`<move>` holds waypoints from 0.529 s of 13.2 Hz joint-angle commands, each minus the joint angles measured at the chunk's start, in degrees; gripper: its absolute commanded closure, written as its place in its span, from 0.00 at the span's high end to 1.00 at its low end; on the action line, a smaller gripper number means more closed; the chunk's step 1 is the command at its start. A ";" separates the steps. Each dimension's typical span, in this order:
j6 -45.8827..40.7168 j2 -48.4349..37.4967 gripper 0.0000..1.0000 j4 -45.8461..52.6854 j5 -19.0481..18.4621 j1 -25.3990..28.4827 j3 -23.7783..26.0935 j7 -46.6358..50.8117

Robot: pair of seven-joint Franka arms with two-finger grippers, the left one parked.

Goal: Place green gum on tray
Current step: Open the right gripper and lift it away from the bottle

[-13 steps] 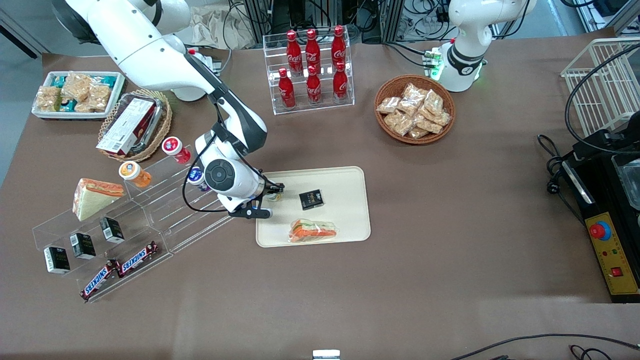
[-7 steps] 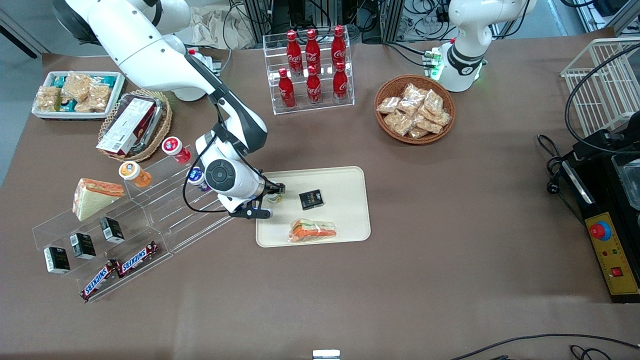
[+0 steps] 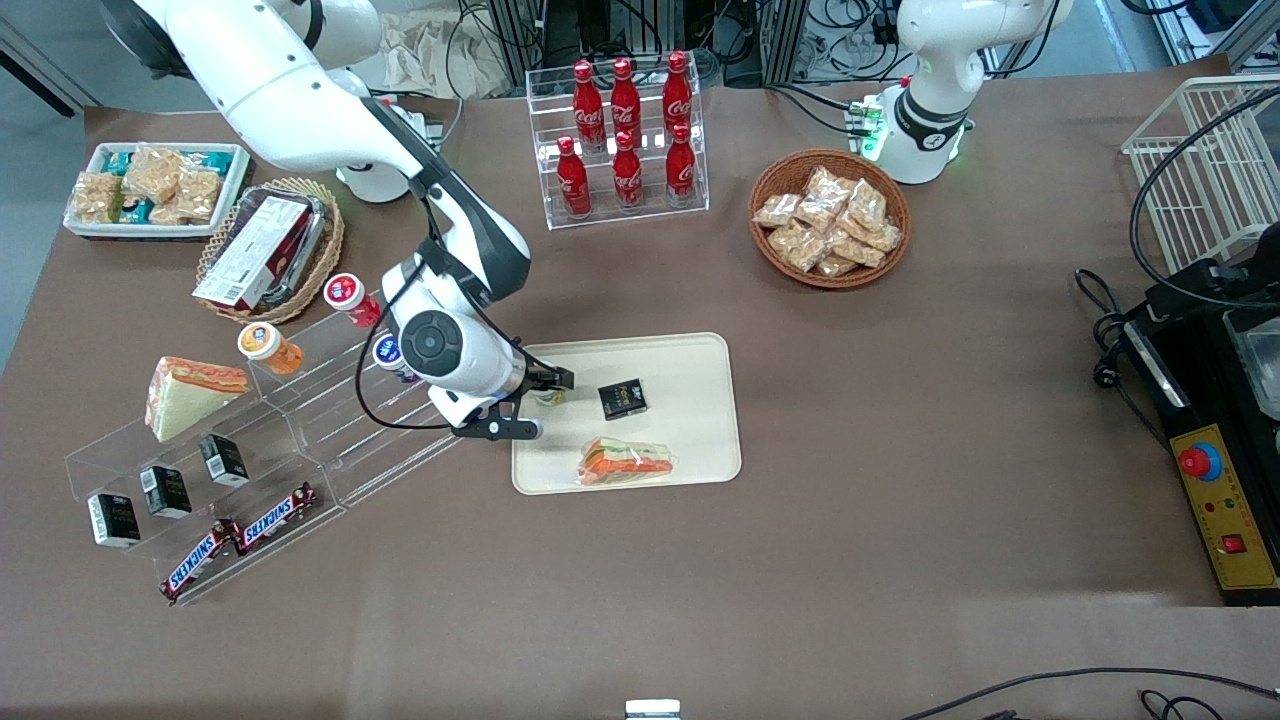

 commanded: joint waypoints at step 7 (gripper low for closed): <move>-27.91 -13.72 0.97 12.15 -0.41 -7.33 -6.31 -16.98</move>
